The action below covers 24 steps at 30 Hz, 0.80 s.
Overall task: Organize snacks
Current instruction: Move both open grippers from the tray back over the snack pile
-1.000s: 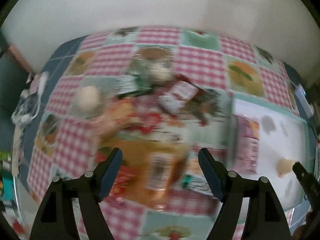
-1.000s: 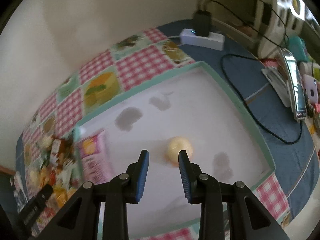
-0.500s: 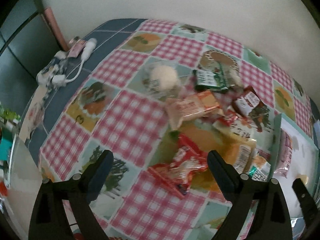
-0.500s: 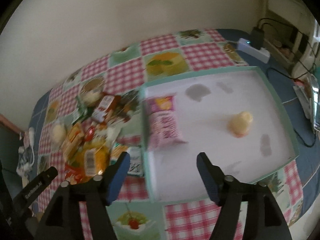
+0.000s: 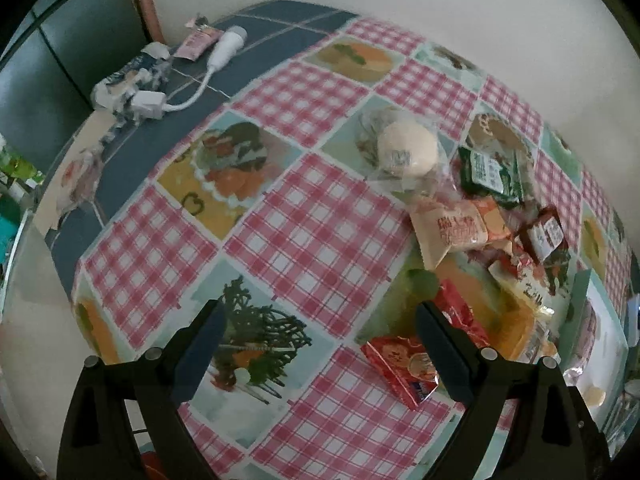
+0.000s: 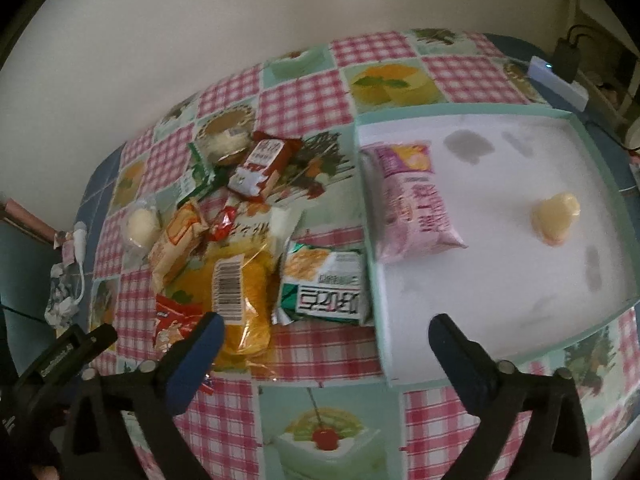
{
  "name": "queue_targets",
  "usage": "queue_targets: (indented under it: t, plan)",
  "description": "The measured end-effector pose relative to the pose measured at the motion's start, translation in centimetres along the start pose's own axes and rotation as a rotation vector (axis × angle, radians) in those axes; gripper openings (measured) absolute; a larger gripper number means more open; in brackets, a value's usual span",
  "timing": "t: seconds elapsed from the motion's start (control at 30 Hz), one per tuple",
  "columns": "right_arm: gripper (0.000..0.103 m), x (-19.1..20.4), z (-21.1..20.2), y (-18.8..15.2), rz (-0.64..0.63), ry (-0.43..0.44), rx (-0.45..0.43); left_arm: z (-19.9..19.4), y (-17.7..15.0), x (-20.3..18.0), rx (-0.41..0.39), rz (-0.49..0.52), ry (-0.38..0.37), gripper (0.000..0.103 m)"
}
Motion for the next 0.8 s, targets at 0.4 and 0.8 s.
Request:
queue_targets:
  t: [0.4, 0.8]
  plan:
    - [0.103, 0.9, 1.2, -0.3, -0.046, -0.040, 0.026, 3.2, -1.5, -3.6, 0.103, 0.163, -0.042, 0.095]
    - [0.103, -0.7, 1.2, 0.4, 0.008, -0.068, 0.017, 3.3, -1.8, -5.4, 0.132, 0.215, -0.108, 0.095]
Point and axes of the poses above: each gripper's, at about its wrist camera, not at the fingertips, and z roughly the way its jaws point, x to its left, y to its top, the point moved 6 cm from there along z, roughly the way its jaws point, and after that the axes turned 12 degrees about -y, right-handed, at the moved point
